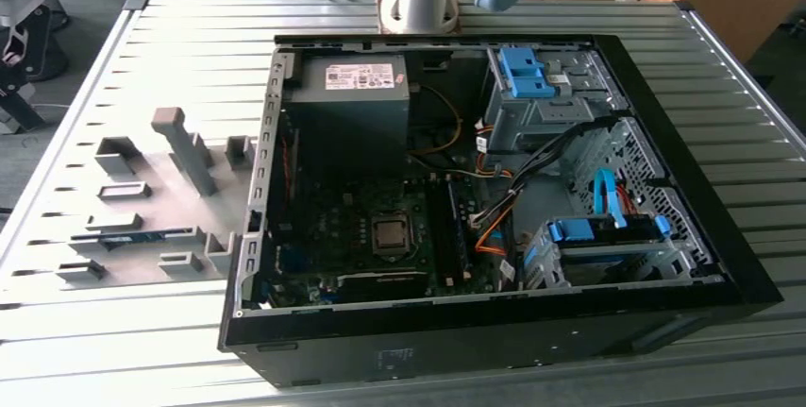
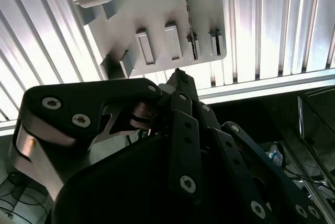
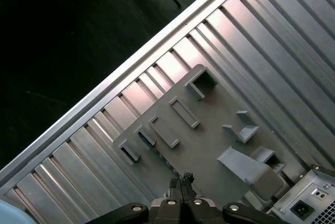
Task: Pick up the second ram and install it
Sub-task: 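Pick up the second ram and move it above second insertion slot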
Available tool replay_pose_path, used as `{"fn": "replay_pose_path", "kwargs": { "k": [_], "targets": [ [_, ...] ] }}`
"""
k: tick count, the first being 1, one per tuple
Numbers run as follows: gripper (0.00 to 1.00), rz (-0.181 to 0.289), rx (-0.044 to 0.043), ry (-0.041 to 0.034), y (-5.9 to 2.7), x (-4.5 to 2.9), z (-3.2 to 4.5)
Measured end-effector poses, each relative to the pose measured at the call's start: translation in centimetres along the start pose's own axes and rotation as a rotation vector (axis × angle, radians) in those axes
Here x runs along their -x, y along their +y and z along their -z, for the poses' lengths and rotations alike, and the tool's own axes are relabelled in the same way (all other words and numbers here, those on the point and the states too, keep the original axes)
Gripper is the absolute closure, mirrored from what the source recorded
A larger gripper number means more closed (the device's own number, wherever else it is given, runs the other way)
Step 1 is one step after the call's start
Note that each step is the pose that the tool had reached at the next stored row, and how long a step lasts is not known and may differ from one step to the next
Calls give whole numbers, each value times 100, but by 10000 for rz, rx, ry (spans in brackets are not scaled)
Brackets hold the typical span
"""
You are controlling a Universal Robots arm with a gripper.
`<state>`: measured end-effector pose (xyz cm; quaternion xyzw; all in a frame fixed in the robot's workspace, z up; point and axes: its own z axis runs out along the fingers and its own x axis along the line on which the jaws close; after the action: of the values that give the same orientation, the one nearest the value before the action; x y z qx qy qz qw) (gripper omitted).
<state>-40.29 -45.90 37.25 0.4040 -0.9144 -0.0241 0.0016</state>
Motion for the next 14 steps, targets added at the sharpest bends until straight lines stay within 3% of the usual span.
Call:
{"fn": "replay_pose_path", "kwargs": {
  "k": [14],
  "targets": [
    [90,2375,39,106,-1,0,-26]
  ]
}}
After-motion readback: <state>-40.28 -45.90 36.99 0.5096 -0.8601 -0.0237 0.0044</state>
